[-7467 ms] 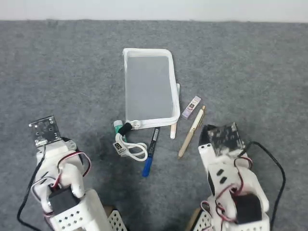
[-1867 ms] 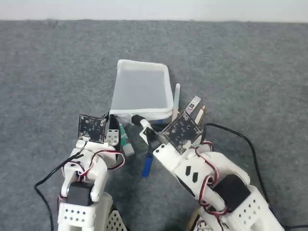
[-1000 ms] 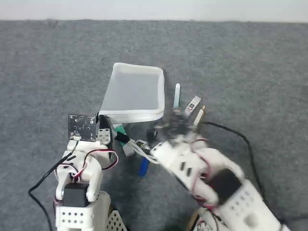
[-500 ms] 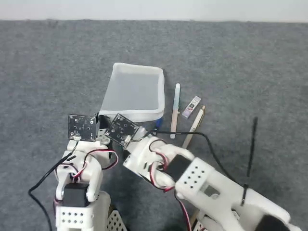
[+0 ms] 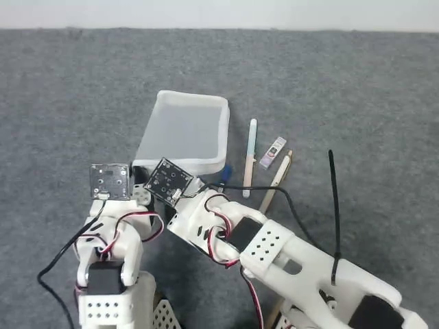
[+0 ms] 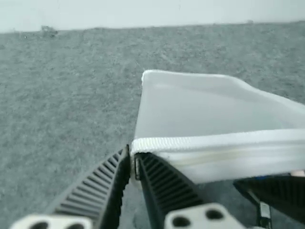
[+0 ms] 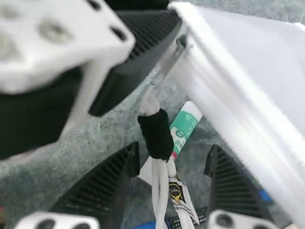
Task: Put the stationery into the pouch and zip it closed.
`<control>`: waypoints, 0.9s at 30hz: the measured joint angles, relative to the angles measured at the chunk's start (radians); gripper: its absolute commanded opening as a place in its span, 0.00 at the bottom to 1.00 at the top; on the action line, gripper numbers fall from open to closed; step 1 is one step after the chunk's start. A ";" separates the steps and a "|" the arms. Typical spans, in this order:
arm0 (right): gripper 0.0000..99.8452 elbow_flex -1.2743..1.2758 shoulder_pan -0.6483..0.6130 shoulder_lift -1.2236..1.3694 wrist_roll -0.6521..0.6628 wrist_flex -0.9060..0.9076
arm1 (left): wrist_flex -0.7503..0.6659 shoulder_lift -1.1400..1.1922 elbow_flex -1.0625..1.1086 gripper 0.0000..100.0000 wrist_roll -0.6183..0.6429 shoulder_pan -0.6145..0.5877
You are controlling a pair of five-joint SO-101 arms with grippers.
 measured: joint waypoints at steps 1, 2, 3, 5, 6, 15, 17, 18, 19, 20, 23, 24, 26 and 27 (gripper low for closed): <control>0.22 0.000 0.000 0.000 0.000 0.000 | 0.002 0.000 0.000 0.01 0.000 0.000; 0.22 0.000 0.000 0.000 0.000 0.000 | 0.002 0.000 0.000 0.01 0.000 0.000; 0.22 0.000 0.000 0.000 0.000 0.000 | 0.002 0.000 0.000 0.01 0.000 0.000; 0.22 0.020 0.000 0.000 0.000 -0.006 | 0.002 0.000 0.000 0.01 0.000 0.000; 0.22 0.028 0.000 0.002 0.000 -0.006 | 0.002 0.000 0.000 0.01 0.000 0.000; 0.22 0.061 0.025 0.006 0.000 -0.006 | 0.002 0.000 0.000 0.01 0.000 0.000; 0.22 0.061 0.028 0.020 0.000 -0.006 | 0.002 0.000 0.000 0.01 0.000 0.000; 0.22 0.061 0.028 0.034 0.000 -0.006 | 0.002 0.000 0.000 0.01 0.000 0.000; 0.22 0.063 0.028 0.054 0.000 -0.014 | 0.002 0.000 0.000 0.01 0.000 0.000; 0.22 0.063 0.028 0.078 0.006 -0.031 | 0.002 0.000 0.000 0.01 0.000 0.000; 0.21 0.061 0.028 0.164 0.041 -0.077 | 0.002 0.000 0.000 0.01 0.000 0.000; 0.19 0.061 0.028 0.178 0.048 -0.083 | 0.002 0.000 0.000 0.01 0.000 0.000; 0.11 0.061 0.031 0.183 0.051 -0.086 | 0.002 0.000 0.000 0.01 0.000 0.000; 0.06 0.061 0.032 0.183 0.051 -0.089 | 0.002 0.000 0.000 0.01 0.000 0.000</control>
